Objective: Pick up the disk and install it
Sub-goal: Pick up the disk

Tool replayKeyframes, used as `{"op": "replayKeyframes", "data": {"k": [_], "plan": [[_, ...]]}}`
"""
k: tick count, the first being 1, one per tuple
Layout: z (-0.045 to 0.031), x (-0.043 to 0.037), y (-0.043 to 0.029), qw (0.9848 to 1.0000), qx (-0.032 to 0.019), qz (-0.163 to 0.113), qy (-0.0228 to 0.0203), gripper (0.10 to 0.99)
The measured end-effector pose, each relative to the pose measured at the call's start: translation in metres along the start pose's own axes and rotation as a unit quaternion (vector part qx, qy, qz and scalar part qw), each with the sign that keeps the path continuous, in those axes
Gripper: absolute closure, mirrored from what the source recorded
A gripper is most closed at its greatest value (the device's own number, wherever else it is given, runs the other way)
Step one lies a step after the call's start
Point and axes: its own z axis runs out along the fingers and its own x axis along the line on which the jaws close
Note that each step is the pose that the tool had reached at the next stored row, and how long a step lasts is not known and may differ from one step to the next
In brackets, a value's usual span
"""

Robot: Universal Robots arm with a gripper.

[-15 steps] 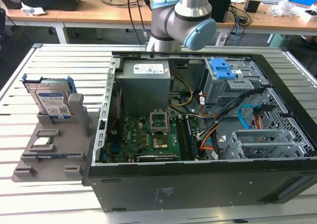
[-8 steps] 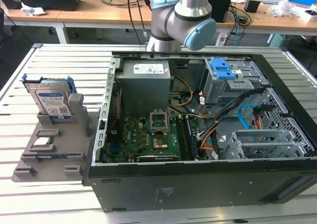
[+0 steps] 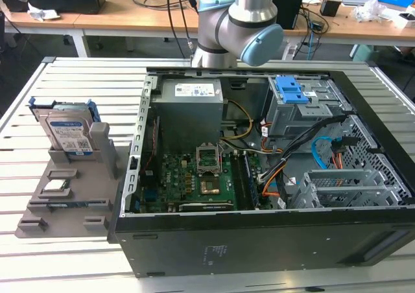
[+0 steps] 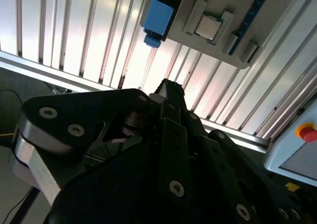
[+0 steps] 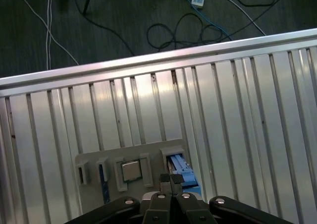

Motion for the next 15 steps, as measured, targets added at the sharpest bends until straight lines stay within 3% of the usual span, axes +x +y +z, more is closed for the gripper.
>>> {"op": "replayKeyframes", "data": {"k": [4,5,10,15], "plan": [[0.0000,0.0000,0.0000,1.0000,0.0000,-0.001,0.0000,0.973],[0.0000,0.0000,0.0000,1.0000,0.0000,-0.001,0.0000,0.851],[0.0000,0.0000,0.0000,1.0000,-0.0001,-0.002,0.0001,0.545],[0.0000,-0.0001,-0.0001,1.0000,0.0000,-0.003,0.0001,0.545]]}}
